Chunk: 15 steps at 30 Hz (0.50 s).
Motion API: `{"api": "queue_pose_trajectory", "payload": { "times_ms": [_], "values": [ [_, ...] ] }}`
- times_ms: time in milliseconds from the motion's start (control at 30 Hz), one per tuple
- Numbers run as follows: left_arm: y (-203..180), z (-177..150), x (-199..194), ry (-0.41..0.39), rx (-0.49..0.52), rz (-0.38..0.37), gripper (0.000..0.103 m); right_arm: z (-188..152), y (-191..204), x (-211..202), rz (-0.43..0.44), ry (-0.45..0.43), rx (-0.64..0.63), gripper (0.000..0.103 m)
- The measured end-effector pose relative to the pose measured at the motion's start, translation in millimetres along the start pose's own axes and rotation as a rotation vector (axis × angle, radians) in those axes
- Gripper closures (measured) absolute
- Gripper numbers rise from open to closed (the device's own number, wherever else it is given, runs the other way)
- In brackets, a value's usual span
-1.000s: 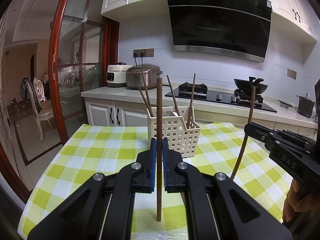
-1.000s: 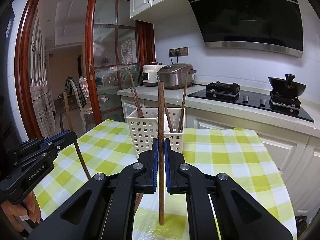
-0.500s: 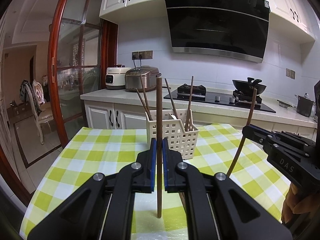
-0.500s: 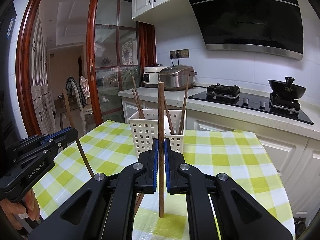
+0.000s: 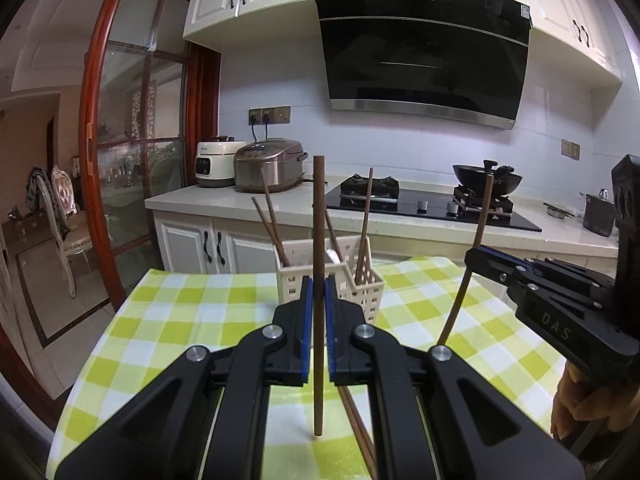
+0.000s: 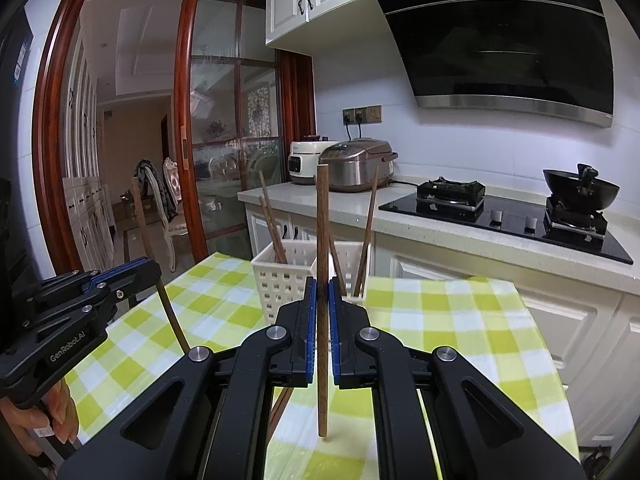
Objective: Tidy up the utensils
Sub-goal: 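Lower the held chopstick into the caddy with the right tool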
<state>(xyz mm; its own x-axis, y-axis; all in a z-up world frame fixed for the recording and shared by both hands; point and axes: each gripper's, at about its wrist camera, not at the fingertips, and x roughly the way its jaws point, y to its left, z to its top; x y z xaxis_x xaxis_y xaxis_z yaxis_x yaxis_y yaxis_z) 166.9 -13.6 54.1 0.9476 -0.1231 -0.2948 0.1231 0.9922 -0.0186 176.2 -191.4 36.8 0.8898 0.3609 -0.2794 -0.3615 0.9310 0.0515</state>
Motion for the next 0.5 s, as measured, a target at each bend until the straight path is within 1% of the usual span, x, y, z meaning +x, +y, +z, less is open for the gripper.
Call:
{"api": "queue_pose_trajectory", "payload": {
  "times_ms": [133, 367, 500],
  "values": [
    [3.9, 18.6, 11.1, -0.002, 0.003, -0.012, 0.097, 16.9, -6.7, 9.9, 0.017, -0.005, 0.01, 0.097],
    [2.4, 56.6, 31.1, -0.021, 0.035, -0.029, 0.097, 48.4, -16.9, 30.5, 0.006, -0.017, -0.012, 0.097],
    [5.4, 80.3, 40.4, -0.039, 0.03, -0.042, 0.097, 66.7, -22.6, 40.7, 0.008, -0.022, -0.013, 0.097]
  ]
}}
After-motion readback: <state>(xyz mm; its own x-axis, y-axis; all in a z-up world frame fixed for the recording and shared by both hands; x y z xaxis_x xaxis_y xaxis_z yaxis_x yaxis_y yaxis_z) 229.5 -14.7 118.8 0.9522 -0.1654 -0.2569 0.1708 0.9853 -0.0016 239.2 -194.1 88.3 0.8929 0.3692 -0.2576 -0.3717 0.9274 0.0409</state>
